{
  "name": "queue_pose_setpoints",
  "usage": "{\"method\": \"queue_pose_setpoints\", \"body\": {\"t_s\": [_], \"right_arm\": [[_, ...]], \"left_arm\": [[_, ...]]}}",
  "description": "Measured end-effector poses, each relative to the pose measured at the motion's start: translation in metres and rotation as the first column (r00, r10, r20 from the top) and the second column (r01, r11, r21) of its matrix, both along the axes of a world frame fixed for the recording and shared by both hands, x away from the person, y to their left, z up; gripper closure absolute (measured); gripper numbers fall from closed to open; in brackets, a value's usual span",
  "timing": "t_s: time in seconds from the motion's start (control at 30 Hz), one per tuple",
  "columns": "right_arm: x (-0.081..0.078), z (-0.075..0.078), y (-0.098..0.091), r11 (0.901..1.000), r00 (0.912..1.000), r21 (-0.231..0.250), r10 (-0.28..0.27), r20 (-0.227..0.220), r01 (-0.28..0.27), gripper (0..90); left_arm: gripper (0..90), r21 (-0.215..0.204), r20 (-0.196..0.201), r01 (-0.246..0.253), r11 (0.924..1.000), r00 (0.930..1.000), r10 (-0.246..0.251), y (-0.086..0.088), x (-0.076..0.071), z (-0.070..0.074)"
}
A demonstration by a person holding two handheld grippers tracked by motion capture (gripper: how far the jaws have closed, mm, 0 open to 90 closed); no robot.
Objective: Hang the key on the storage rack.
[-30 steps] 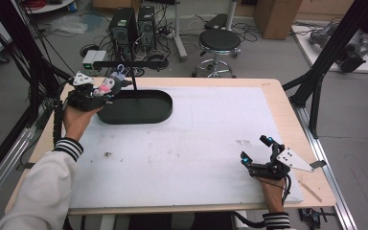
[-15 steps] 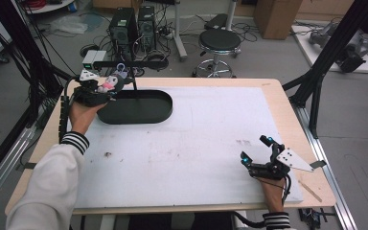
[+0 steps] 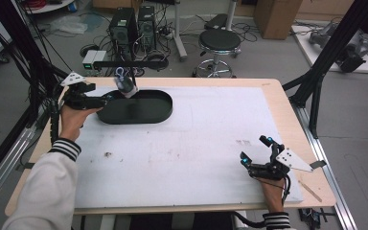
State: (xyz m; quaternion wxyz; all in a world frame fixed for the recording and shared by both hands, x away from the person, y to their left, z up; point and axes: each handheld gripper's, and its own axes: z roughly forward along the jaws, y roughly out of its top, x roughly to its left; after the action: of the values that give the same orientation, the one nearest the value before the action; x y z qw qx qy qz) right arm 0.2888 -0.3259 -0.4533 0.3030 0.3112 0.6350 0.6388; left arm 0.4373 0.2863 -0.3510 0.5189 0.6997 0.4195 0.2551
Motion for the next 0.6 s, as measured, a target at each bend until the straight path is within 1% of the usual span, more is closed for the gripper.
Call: {"method": "queue_pose_setpoints", "body": {"t_s": [0.03, 0.07, 0.1, 0.17, 0.2, 0.23, 0.27, 0.3, 0.33, 0.37, 0.47, 0.53, 0.6], "right_arm": [[0.000, 0.000, 0.000, 1.0000, 1.0000, 0.001, 0.002, -0.002, -0.002, 0.4], [-0.001, 0.000, 0.000, 1.0000, 1.0000, 0.000, 0.002, -0.001, -0.002, 0.4], [-0.001, 0.000, 0.000, 1.0000, 1.0000, 0.001, 0.002, -0.002, -0.002, 0.4], [-0.001, 0.000, 0.000, 1.0000, 1.0000, 0.003, 0.002, -0.005, -0.002, 0.4], [0.000, 0.000, 0.000, 1.0000, 1.0000, -0.003, 0.001, 0.007, -0.001, 0.4], [-0.001, 0.000, 0.000, 1.0000, 1.0000, 0.001, 0.002, -0.004, -0.002, 0.4], [0.000, 0.000, 0.000, 1.0000, 1.0000, 0.001, 0.001, 0.000, -0.001, 0.4], [0.000, 0.000, 0.000, 1.0000, 1.0000, -0.001, 0.000, 0.000, 0.000, 0.4], [0.000, 0.000, 0.000, 1.0000, 1.0000, -0.004, -0.001, 0.001, 0.001, 0.4], [0.000, 0.000, 0.000, 1.0000, 1.0000, -0.005, -0.001, 0.001, 0.001, 0.4], [-0.001, 0.000, 0.000, 1.0000, 1.0000, -0.006, 0.001, -0.001, -0.001, 0.4], [-0.001, 0.000, 0.000, 1.0000, 1.0000, -0.003, 0.000, 0.000, 0.000, 0.4], [-0.001, 0.000, 0.000, 1.0000, 1.0000, -0.004, 0.000, 0.002, 0.000, 0.4]], "left_arm": [[3.4, -0.015, 0.004, 0.029, 0.9995, 0.9996, -0.029, 0.003, -0.005, 0.000], [3.2, -0.036, 0.010, 0.064, 0.9973, 0.9979, -0.063, 0.006, -0.012, -0.001], [3.2, -0.047, 0.017, 0.080, 0.9957, 0.9967, -0.079, 0.008, -0.018, -0.002], [1.7, -0.046, 0.040, 0.107, 0.9932, 0.9937, -0.105, 0.012, -0.031, -0.004], [1.7, -0.053, 0.039, 0.125, 0.9907, 0.9916, -0.123, 0.015, -0.037, -0.005], [1.7, -0.049, 0.039, 0.134, 0.9897, 0.9904, -0.133, 0.016, -0.043, -0.007], [1.7, -0.030, 0.028, 0.142, 0.9894, 0.9896, -0.141, 0.017, -0.049, -0.010], [1.7, -0.012, 0.025, 0.143, 0.9896, 0.9894, -0.143, 0.018, -0.055, -0.012], [1.7, -0.007, 0.038, 0.147, 0.9890, 0.9884, -0.147, 0.019, -0.060, -0.015], [1.7, -0.012, 0.049, 0.158, 0.9874, 0.9864, -0.157, 0.020, -0.066, -0.018], [1.7, -0.015, 0.080, 0.161, 0.9868, 0.9839, -0.160, 0.022, -0.084, -0.025], [1.7, -0.029, 0.113, 0.164, 0.9860, 0.9806, -0.160, 0.022, -0.096, -0.031], [1.7, -0.028, 0.128, 0.170, 0.9851, 0.9779, -0.165, 0.020, -0.106, -0.036]]}}
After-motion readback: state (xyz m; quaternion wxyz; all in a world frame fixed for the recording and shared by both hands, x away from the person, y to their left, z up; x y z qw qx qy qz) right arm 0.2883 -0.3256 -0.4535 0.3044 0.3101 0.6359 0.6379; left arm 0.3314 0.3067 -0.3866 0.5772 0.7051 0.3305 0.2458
